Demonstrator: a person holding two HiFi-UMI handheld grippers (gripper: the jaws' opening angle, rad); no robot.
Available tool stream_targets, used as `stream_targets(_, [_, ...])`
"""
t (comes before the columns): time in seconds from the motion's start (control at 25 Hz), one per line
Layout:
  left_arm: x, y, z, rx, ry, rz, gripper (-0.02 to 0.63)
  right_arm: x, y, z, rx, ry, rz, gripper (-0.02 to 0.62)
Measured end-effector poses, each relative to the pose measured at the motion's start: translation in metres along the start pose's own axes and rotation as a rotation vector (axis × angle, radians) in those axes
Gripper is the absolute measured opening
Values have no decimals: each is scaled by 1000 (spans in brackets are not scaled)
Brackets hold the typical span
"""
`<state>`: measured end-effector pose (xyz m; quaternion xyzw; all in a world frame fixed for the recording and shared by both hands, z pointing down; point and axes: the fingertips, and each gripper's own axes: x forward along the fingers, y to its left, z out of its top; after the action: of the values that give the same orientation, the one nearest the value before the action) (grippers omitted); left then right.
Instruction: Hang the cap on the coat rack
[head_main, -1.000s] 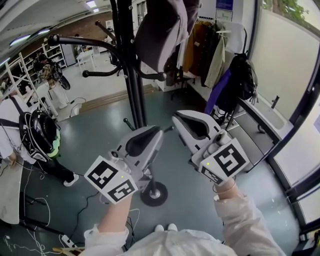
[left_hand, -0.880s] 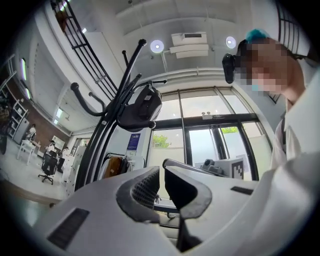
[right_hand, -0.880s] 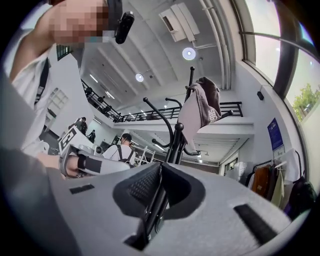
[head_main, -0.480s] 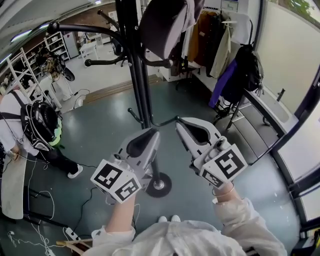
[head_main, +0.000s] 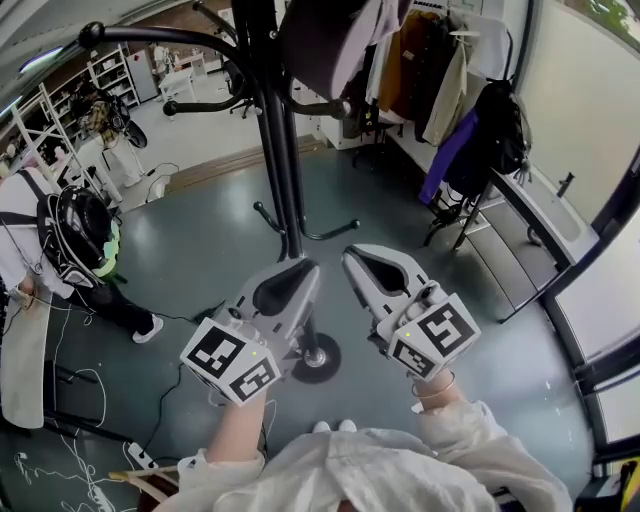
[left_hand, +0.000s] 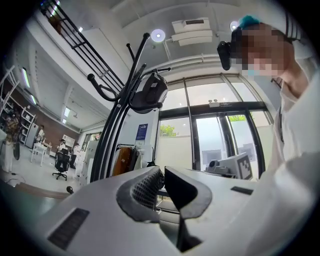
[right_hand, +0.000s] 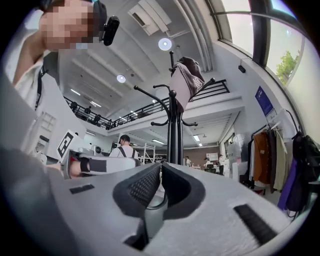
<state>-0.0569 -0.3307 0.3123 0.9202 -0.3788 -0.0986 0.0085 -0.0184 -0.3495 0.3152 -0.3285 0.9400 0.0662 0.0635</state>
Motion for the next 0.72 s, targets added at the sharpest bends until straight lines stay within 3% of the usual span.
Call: stream_targets(0.72, [-1, 10, -34, -25, 65, 37, 32, -5, -2, -40, 68, 77, 5, 11])
